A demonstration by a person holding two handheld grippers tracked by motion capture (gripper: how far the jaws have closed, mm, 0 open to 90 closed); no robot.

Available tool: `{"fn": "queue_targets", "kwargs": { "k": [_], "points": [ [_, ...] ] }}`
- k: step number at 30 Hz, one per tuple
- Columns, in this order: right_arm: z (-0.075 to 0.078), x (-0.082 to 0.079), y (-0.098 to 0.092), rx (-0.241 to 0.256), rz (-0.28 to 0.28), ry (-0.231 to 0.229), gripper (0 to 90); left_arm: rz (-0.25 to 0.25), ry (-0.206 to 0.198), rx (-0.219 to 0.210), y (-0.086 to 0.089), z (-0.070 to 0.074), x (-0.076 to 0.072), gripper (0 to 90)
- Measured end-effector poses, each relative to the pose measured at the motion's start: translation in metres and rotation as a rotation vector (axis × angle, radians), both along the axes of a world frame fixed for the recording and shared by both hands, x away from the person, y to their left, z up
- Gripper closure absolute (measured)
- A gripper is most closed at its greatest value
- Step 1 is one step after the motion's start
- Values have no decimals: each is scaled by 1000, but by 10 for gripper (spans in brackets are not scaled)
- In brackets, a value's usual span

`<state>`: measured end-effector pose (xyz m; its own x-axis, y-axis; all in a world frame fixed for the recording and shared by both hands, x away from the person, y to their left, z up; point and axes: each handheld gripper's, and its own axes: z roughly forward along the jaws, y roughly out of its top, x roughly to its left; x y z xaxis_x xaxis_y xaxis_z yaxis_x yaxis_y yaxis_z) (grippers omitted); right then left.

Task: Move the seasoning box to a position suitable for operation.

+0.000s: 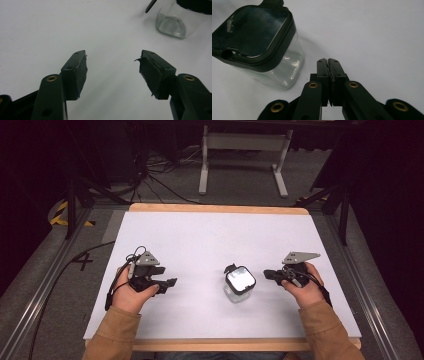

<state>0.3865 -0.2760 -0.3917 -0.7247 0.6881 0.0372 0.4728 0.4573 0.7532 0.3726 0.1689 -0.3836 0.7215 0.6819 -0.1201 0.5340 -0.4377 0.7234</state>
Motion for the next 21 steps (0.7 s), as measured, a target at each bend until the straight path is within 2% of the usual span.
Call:
{"fn": "queue_targets", "kwargs": {
  "k": [4, 5, 7, 10, 21],
  "points": [
    [-6, 0, 18, -26, 49, -3, 885, -8, -2, 12, -2, -1, 0, 392],
    [-8, 0, 21, -32, 54, -1, 885, -13, 7, 18, -2, -1, 0, 391],
    [-10, 0, 25, -36, 64, 0, 885, -21, -4, 21, -3, -2, 0, 391],
    [-13, 0, 30, -43, 82, 9, 885, -21, 4, 22, -3, -1, -1, 389],
    [-15, -5, 34, -70, 94, 36, 895, -27, 11, 21, -6, -3, 1, 388]
  ]
}}
